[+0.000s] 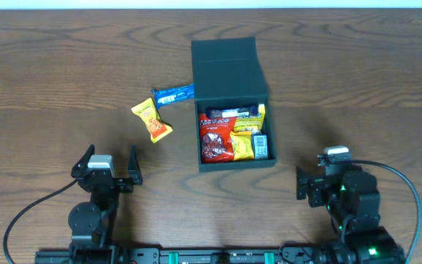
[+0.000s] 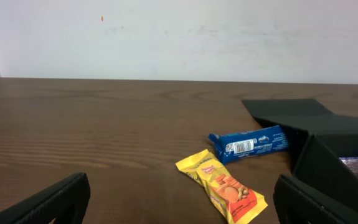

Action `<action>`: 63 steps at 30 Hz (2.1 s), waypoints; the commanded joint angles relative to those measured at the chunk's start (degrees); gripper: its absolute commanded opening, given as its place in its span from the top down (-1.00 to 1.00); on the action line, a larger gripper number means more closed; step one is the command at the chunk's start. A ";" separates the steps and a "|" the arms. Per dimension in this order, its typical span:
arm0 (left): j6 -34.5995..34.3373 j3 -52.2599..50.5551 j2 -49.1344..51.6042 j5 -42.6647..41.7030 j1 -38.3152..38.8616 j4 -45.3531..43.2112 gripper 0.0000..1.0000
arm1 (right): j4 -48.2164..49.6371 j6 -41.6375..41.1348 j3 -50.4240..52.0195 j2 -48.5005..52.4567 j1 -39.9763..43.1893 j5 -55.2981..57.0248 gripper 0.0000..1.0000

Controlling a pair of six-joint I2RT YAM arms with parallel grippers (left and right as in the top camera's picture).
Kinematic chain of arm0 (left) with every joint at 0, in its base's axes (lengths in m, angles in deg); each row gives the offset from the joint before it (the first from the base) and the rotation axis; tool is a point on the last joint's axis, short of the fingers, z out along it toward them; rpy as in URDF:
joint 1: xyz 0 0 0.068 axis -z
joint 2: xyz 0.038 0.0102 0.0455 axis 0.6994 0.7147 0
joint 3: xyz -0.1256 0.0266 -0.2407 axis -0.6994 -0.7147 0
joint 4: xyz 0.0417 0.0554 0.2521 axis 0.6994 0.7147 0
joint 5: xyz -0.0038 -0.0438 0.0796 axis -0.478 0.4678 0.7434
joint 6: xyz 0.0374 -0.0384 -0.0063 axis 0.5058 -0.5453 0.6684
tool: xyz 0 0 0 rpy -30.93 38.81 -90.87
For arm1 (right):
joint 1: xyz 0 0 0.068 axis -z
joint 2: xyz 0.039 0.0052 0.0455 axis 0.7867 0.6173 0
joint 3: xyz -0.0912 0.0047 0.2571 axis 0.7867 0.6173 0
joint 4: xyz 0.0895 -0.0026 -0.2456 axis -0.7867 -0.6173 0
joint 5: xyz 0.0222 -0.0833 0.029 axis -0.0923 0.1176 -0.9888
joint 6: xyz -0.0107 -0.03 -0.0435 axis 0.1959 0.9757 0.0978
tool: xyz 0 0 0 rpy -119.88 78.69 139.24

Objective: Pack container
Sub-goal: 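Move the left gripper to the small yellow Julie's packet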

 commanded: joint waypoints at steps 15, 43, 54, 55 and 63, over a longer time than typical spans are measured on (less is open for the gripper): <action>0.00 -0.74 -0.17 -0.66 -0.13 2.51 -0.91 | -0.35 -0.20 3.17 -0.22 0.50 1.40 -0.99; 2.19 21.77 10.82 -4.15 -0.13 18.29 -0.91 | -2.25 -0.20 3.17 -0.22 0.48 1.40 -0.99; -2.16 53.18 53.31 -8.90 1.53 34.23 -0.91 | -2.25 -0.20 3.17 -0.22 0.50 1.40 -0.99; -2.14 55.84 56.72 -9.38 2.29 36.68 -0.91 | -2.25 -0.20 3.17 -0.22 0.50 1.40 -0.99; -2.14 60.26 76.04 -27.78 6.91 45.29 -0.90 | -2.25 -0.20 3.17 -0.22 0.50 1.40 -0.98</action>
